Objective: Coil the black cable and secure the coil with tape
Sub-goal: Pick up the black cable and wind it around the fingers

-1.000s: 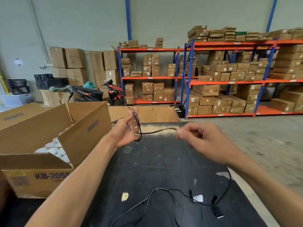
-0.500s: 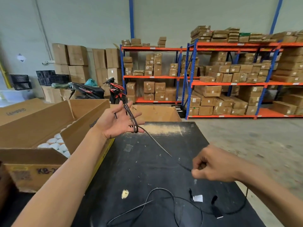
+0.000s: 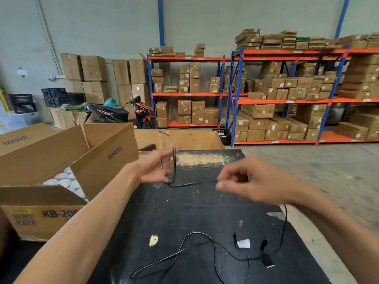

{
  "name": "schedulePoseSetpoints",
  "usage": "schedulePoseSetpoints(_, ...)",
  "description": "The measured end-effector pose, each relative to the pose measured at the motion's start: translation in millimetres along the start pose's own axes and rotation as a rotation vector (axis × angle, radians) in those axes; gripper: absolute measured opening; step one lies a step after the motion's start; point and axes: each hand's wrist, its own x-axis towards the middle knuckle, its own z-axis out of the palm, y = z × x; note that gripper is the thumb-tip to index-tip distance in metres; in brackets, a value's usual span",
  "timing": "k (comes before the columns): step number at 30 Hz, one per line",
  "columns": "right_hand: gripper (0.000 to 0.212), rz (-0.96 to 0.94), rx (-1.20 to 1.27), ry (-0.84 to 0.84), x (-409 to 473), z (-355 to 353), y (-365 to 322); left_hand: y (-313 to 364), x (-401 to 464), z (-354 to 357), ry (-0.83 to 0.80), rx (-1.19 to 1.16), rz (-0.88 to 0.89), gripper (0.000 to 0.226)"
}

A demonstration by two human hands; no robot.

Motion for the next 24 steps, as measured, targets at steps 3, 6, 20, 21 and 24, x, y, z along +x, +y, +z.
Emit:
schedulePoseSetpoints(3,0.025,-0.034,-0.223,0.239,21.4,-36.6,1.2,-28.0,-1.4,24.4,-0.204,0.069,-0.169,0.047)
schedulePoseSetpoints(6,0.026,-0.039,-0.297,0.417,47.6,-55.1,21.6,-45.2,-6.3,59.5,-0.523,0.094,-0.265,0.047)
schedulePoseSetpoints(20,0.025,0.163,0.114,0.049,15.4,99.9,80.7,38.1,-17.2,44.2,-0.168,-0.208,0.405,0.051)
schedulePoseSetpoints(21,0.022,0.152,0.133,0.051,9.2,97.8,72.6,40.0,-15.0,34.4,-0.119,-0.206,0.403,0.05)
schedulePoseSetpoints(24,0.019,0.135,0.16,0.125,-2.3,68.0,50.8,29.9,-8.7,10.8,-0.046,-0.149,0.299,0.05)
